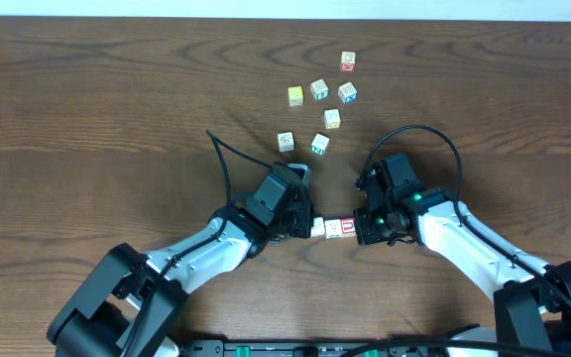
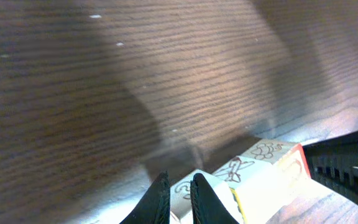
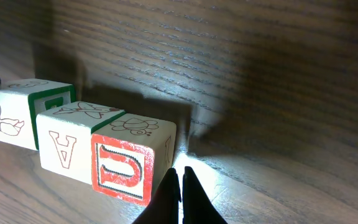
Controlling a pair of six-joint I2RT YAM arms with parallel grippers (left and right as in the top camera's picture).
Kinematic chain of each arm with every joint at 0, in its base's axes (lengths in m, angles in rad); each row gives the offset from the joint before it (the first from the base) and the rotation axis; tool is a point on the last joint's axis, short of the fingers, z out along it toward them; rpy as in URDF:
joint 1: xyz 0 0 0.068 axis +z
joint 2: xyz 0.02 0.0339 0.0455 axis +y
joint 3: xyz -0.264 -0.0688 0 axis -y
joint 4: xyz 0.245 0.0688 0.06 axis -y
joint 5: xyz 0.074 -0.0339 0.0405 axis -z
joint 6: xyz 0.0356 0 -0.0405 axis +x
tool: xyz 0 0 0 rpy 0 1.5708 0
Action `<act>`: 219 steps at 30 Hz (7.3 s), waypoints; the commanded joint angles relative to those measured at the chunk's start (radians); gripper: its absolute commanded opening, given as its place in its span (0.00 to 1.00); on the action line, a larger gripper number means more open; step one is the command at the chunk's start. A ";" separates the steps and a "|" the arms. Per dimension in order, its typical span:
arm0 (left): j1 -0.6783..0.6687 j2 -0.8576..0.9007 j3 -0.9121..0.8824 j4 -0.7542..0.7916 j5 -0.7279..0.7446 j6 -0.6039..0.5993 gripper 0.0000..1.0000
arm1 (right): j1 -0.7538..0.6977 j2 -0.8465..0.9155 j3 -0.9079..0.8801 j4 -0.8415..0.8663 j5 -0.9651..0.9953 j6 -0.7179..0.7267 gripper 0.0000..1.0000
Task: Lift 3 blocks
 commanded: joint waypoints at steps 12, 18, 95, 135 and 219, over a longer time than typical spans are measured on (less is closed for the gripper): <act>-0.003 0.011 0.000 -0.039 0.012 0.010 0.13 | 0.008 0.000 -0.005 0.004 -0.009 -0.014 0.01; -0.003 0.011 0.000 -0.009 0.011 0.010 0.13 | 0.008 0.000 -0.005 0.004 -0.009 -0.014 0.01; 0.086 0.009 0.001 -0.135 -0.116 -0.046 0.08 | 0.008 0.000 -0.005 0.006 -0.008 -0.021 0.01; -0.209 -0.060 -0.015 -0.206 -0.128 -0.269 0.08 | 0.008 0.000 -0.005 0.006 -0.008 -0.021 0.01; -0.245 -0.057 -0.022 -0.170 -0.173 -0.209 0.08 | 0.008 0.000 -0.005 0.006 -0.008 -0.022 0.01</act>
